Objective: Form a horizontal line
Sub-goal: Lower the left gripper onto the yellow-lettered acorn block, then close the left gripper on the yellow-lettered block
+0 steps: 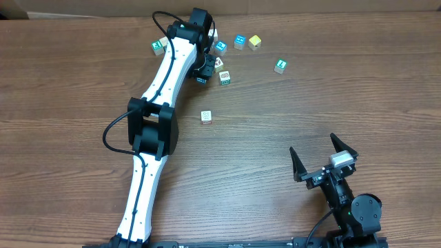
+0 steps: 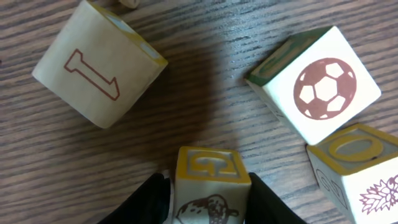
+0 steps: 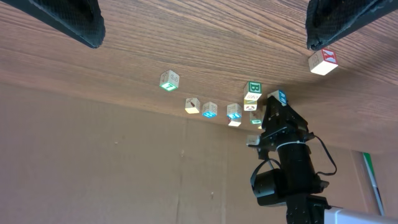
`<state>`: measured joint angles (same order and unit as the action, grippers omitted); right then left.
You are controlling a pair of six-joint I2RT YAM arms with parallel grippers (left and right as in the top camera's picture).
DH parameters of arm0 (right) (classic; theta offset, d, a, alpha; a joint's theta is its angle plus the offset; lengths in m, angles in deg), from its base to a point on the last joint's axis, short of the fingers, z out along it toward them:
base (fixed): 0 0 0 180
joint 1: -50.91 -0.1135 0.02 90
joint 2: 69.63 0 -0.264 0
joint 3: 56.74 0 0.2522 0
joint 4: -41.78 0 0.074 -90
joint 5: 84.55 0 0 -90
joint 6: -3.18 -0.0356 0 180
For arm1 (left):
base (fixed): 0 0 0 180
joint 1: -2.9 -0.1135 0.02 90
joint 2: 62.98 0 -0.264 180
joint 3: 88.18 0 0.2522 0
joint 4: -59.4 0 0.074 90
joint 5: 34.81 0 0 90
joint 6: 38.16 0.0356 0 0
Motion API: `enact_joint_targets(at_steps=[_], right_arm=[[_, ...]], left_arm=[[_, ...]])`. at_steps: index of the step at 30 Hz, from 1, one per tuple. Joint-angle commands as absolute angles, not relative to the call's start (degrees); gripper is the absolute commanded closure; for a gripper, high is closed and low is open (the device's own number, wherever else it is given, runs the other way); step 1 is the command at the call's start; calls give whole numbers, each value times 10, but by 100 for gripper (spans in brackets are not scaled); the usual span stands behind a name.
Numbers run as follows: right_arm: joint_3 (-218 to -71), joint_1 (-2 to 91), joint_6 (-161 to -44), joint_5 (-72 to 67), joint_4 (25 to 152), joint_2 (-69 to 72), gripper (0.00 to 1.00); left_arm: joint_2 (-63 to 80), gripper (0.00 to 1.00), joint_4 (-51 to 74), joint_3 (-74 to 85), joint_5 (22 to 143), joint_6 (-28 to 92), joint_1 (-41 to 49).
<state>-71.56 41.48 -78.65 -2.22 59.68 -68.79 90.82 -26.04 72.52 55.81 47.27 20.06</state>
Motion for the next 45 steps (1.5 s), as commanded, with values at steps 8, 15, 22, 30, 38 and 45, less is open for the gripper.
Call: enact_joint_targets(at_steps=[8,15,22,30,38,45], right_arm=[[-709,412,-786,-23,595,-695,0],[-709,412,-786,-23,595,-695,0],[-709,412,-786,-23,595,-695,0],[-709,412,-786,-23,595,-695,0],[-709,412,-786,-23,595,-695,0],[-709,412,-786,-23,595,-695,0]], left_arm=[[920,57,-249,719,545,439,204],[920,56,-240,719,545,439,205],[920,61,-241,719,545,439,205],[913,65,-244,721,545,439,206],[901,63,-249,721,545,441,206],[901,65,-258,721,546,441,206]])
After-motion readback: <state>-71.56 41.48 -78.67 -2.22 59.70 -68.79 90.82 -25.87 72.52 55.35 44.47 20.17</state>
